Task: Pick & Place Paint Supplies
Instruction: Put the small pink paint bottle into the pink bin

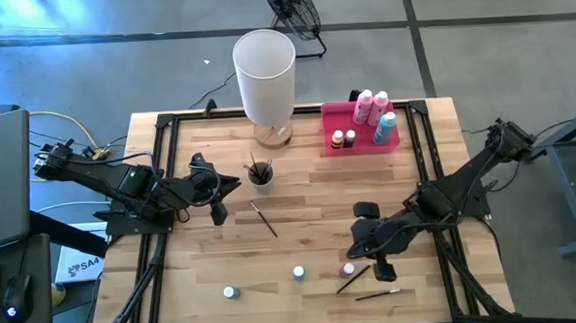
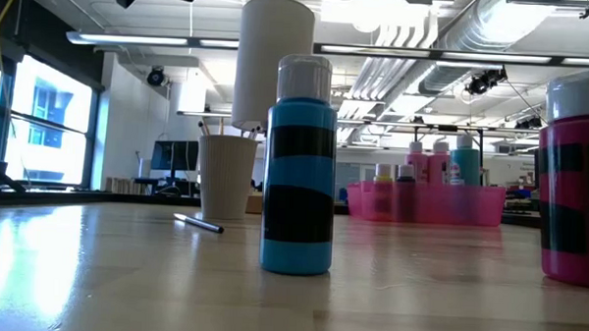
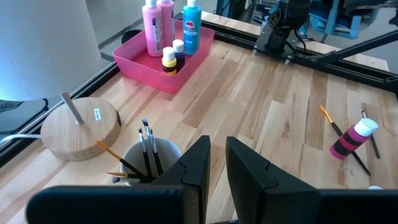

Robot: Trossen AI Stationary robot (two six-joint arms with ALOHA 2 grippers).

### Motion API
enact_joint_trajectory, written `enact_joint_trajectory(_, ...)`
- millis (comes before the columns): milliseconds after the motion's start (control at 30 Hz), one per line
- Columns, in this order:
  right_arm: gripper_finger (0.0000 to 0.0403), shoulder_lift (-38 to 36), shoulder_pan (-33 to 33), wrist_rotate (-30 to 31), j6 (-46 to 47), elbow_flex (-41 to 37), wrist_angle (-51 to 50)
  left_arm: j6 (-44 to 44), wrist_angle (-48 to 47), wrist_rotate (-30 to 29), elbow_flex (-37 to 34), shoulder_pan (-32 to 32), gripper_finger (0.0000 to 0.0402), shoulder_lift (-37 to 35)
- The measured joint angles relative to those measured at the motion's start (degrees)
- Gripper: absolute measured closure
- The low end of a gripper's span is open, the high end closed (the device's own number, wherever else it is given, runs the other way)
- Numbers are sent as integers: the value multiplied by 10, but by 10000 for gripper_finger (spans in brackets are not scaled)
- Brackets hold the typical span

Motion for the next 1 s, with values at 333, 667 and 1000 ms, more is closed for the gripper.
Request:
enact_joint_trajectory(333, 269, 0, -7, 5, -16, 0, 1, 0, -6, 15, 0, 0, 352, 0)
enact_joint_trajectory(667, 195, 15, -7, 40, -16, -1, 8, 0, -19, 14, 0, 0, 352, 0)
enact_joint_trajectory(1000, 202, 101, -10, -23, -14, -8, 9, 0, -19, 22, 0, 0, 352, 0)
